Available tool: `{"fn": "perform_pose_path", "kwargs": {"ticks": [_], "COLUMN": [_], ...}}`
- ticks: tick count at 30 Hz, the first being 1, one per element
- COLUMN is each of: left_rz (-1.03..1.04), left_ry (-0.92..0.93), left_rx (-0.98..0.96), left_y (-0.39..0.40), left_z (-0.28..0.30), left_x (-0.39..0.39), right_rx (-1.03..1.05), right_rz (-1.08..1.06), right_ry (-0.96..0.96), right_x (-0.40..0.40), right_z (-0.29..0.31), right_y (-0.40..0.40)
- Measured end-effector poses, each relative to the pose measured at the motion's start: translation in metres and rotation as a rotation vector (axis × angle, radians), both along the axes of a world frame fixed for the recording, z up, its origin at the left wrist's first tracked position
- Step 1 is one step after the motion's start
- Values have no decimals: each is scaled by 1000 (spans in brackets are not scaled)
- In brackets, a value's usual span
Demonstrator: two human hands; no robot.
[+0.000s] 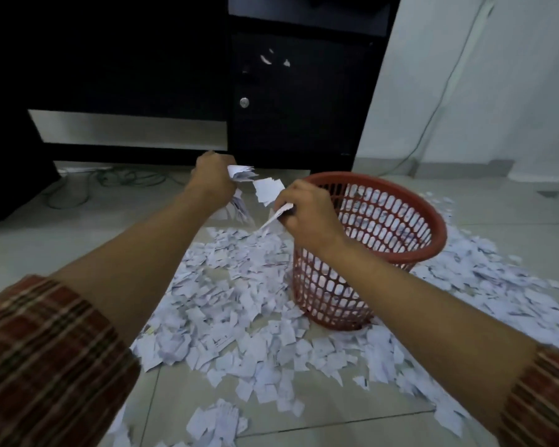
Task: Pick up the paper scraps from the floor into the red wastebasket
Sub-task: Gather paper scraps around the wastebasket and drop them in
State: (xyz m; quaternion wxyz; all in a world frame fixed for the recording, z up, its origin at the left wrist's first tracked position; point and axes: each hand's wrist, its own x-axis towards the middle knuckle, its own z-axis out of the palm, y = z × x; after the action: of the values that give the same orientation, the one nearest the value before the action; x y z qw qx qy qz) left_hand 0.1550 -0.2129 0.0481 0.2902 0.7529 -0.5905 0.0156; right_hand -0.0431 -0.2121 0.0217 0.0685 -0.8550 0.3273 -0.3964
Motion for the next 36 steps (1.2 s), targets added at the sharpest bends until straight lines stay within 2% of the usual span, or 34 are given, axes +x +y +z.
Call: {"fn": "perform_pose_path", "kwargs": {"ticks": [6,12,14,17,18,19,21,24,26,28,30,36], "left_rz": [-135,-294,-317,-329,-330,-330,-333,-355,-393,-435,-459,-511], "left_ry": [71,113,112,132,138,135,138,177,184,120,55,102], "left_rx": [-93,-170,-176,-156,-152,-149,-128,-63,66,238,330,184], "left_y": [-22,-35,-36,-40,-42,-43,-47,-56,-60,-62,-62,-58], "left_z": [11,11,9,4,2,0,-7,-17,-24,-31,-33,-28], "left_x": [-50,-106,-120,-137,-141,-145,-152,-161,-165,-167,-167,-147], "right_rx": [-26,67,127,458,541,559,493,342,255,207,193,114], "right_rz": [-192,-405,-419,-406,-403,-393,-403,-467,-494,-547,-576,-531], "right_ry": [54,40,163,590,698,728,645,420,315,251,185,-27], "right_x": [-62,-113,-118,-121,-122,-122,-123,-125,-127,-127,-126,-107], "right_z": [33,27,21,18,19,19,18,19,23,26,26,20], "right_y": [-32,-50,-52,-51,-50,-50,-52,-50,-47,-43,-43,-42]}}
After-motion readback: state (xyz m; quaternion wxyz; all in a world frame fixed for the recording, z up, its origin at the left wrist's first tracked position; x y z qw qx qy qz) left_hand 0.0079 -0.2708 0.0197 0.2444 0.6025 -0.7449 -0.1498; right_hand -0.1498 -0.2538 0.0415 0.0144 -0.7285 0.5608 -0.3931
